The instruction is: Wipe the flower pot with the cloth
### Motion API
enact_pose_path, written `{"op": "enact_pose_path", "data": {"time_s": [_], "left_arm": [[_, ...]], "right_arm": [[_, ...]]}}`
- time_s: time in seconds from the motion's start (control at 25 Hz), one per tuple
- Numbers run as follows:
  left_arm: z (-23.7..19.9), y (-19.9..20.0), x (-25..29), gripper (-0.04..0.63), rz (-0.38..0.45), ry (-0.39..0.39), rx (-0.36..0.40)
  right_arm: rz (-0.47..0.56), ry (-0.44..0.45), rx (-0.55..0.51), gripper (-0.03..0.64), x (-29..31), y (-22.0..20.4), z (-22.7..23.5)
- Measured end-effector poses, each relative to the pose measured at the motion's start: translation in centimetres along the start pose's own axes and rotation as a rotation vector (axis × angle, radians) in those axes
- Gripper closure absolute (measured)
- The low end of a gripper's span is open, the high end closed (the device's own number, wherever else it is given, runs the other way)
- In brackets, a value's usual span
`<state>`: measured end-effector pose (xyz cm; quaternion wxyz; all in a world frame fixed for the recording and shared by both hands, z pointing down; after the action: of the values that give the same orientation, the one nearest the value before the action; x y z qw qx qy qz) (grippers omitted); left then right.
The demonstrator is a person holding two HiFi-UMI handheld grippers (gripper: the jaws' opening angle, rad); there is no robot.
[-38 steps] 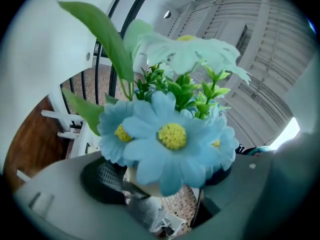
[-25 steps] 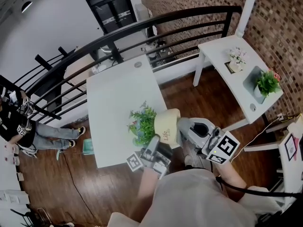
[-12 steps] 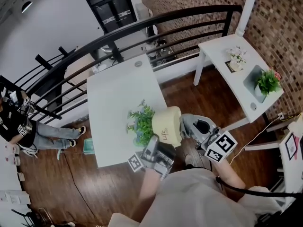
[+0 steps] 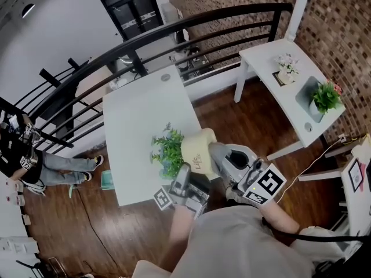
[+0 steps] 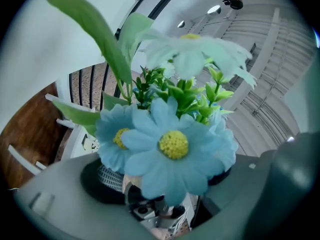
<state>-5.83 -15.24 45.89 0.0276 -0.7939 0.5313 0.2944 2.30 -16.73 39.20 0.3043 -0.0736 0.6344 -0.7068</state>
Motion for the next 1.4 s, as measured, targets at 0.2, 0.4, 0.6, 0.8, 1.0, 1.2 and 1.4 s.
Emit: {"op": "enact_pose_path", "data": {"time_s": [0.2,0.4,0.6,0.8,1.0,1.2,1.4], "left_arm": [[-0.5,-0.8,-0.5,0.176,-0.004,0.0,-0.037],[-0.2,0.1,-0.4,0.177,0.021,0.002,-0.032],[-0.6,1.2,-0.6,0.176,0.009,0.041,0.027],[-1.7,2.7,-1.6,0.176,0.005,0.108,0.097],[-4.8,5.8,-3.9,0.177,-0.029,0.274,0.304],[-9.3,9.9,-6.7,0.178,-0.138,0.466,0.516],[-13.2,12.9,-8.6,0.178,-0.388,0.564,0.816]], "right_arm": [[-0.056,-0.117,-0.019,0.614,0.9,-1.6,4.3],[-0.129,-0.096,0.048,0.614,-1.1,-4.4,3.7],[-0.152,-0.044,0.065,0.614,-1.5,-5.1,0.7],[-0.084,-0.032,0.11,0.614,-0.4,-3.6,-0.1],[-0.065,-0.084,0.096,0.614,-0.9,-2.9,0.8],[-0.162,-0.193,0.091,0.614,-3.7,-6.0,2.1],[-0.224,-0.27,0.077,0.614,-6.2,-8.2,1.5]]}}
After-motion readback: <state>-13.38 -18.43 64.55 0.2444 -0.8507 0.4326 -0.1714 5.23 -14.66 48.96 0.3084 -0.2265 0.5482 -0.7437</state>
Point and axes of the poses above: the fingertips, and each gripper's own axes: x forward along the fingers, z to its right, y out of its top, the point moved 1 cm from there along -x, backward along the fingers, and after that the axes turned 8 degrees about z, right-handed, at the moved point
